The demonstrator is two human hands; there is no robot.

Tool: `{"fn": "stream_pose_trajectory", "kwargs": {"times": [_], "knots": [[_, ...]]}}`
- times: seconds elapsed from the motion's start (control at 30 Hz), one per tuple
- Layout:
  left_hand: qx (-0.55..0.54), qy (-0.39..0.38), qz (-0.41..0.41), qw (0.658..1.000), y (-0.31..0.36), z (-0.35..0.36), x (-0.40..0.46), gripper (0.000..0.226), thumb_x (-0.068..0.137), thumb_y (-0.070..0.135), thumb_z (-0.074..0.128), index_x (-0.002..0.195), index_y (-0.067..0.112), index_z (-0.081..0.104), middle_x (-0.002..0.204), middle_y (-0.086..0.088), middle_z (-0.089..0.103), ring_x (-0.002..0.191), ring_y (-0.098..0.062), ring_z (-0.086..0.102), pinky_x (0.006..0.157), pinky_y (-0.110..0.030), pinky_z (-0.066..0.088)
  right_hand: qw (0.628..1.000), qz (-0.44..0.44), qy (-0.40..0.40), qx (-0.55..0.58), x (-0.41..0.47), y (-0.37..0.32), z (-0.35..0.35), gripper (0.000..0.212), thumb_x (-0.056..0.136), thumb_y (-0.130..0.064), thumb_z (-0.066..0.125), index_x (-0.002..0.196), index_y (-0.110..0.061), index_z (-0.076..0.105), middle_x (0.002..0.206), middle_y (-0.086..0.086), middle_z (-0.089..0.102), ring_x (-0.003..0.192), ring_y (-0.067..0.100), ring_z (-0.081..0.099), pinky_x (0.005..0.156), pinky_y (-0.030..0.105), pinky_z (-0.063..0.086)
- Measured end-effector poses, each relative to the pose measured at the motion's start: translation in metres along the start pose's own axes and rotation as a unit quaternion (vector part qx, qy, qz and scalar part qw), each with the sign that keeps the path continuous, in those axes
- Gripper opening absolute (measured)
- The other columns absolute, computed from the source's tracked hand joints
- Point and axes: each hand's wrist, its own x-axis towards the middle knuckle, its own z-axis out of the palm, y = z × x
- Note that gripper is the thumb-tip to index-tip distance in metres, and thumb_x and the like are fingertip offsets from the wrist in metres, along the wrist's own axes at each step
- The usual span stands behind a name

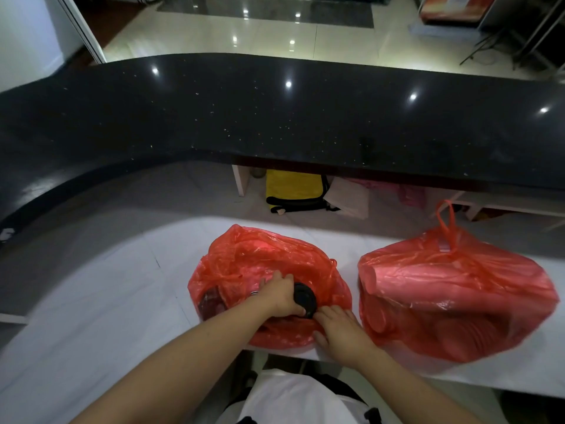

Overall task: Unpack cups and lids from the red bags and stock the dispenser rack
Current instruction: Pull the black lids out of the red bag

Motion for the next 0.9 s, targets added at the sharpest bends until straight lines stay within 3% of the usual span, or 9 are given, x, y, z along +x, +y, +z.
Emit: {"fn": "stream_pose_trajectory", "kwargs": {"times": [0.17, 0.33, 0.43, 0.5, 0.6, 0.8, 0.9], "knots": [[-0.124, 0.047, 0.016, 0.991, 0.002, -0.008, -0.005, 0.08, 0.084, 0.037, 0.08, 0.147, 0.009, 0.041, 0.14, -0.006, 0.026, 0.118, -0.026, 0.052, 0.111, -0.032, 0.043, 0.999, 0.024, 0.029, 0.019, 0.001, 0.003, -0.011, 0.041, 0.09, -0.041, 0.043, 0.128, -0.031, 0.058, 0.127, -0.012, 0.058, 0.12, 0.015, 0.048, 0.102, 0.036, 0.031], [-0.185, 0.121, 0.051, 0.974, 0.001, -0.04, -0.021, 0.061, 0.083, 0.031, 0.08, 0.135, 0.012, 0.055, 0.131, -0.003, 0.045, 0.113, -0.022, 0.057, 0.104, -0.033, 0.047, 0.972, 0.061, 0.216, 0.076, 0.011, -0.01, -0.047, 0.037, 0.089, -0.048, 0.038, 0.088, -0.03, 0.069, 0.089, -0.016, 0.067, 0.092, 0.01, 0.056, 0.085, 0.036, 0.036], [-0.228, 0.176, 0.051, 0.956, -0.004, -0.062, -0.036, 0.054, 0.082, 0.031, 0.08, 0.131, 0.016, 0.061, 0.125, -0.001, 0.058, 0.113, -0.019, 0.058, 0.099, -0.035, 0.05, 0.956, 0.063, 0.252, 0.136, 0.028, -0.02, -0.073, 0.03, 0.096, -0.049, 0.047, 0.101, -0.03, 0.07, 0.1, -0.014, 0.068, 0.1, 0.01, 0.057, 0.085, 0.035, 0.036], [-0.264, 0.216, 0.039, 0.939, -0.011, -0.074, -0.048, 0.052, 0.083, 0.031, 0.079, 0.13, 0.019, 0.062, 0.123, 0.002, 0.063, 0.11, -0.017, 0.06, 0.094, -0.028, 0.05, 0.938, 0.056, 0.241, 0.242, 0.042, -0.029, -0.09, 0.028, 0.097, -0.045, 0.057, 0.116, -0.025, 0.065, 0.11, -0.009, 0.066, 0.102, 0.011, 0.06, 0.087, 0.033, 0.044], [-0.32, 0.269, 0.01, 0.909, -0.026, -0.087, -0.069, 0.046, 0.083, 0.031, 0.08, 0.126, 0.025, 0.065, 0.111, 0.013, 0.066, 0.102, -0.008, 0.063, 0.079, -0.009, 0.044, 0.917, 0.033, 0.177, 0.356, 0.064, -0.044, -0.11, 0.04, 0.094, -0.046, 0.064, 0.126, -0.022, 0.06, 0.112, -0.009, 0.066, 0.099, 0.007, 0.063, 0.079, 0.02, 0.046], [-0.43, 0.335, -0.089, 0.833, -0.071, -0.074, -0.133, 0.045, 0.082, 0.036, 0.08, 0.125, 0.027, 0.068, 0.114, 0.012, 0.072, 0.105, -0.007, 0.065, 0.094, -0.025, 0.05, 0.894, -0.072, 0.018, 0.442, 0.093, -0.095, -0.115, 0.038, 0.093, -0.046, 0.068, 0.126, -0.028, 0.066, 0.111, -0.011, 0.073, 0.098, 0.006, 0.07, 0.083, 0.029, 0.055], [-0.457, 0.362, -0.157, 0.797, -0.104, -0.048, -0.179, 0.055, 0.082, 0.043, 0.08, 0.131, 0.023, 0.065, 0.121, 0.006, 0.07, 0.108, -0.012, 0.065, 0.099, -0.032, 0.052, 0.888, -0.117, -0.04, 0.443, 0.094, -0.146, -0.106, 0.023, 0.092, -0.037, 0.072, 0.112, -0.026, 0.073, 0.098, -0.008, 0.077, 0.088, 0.007, 0.072, 0.076, 0.028, 0.054]]}}
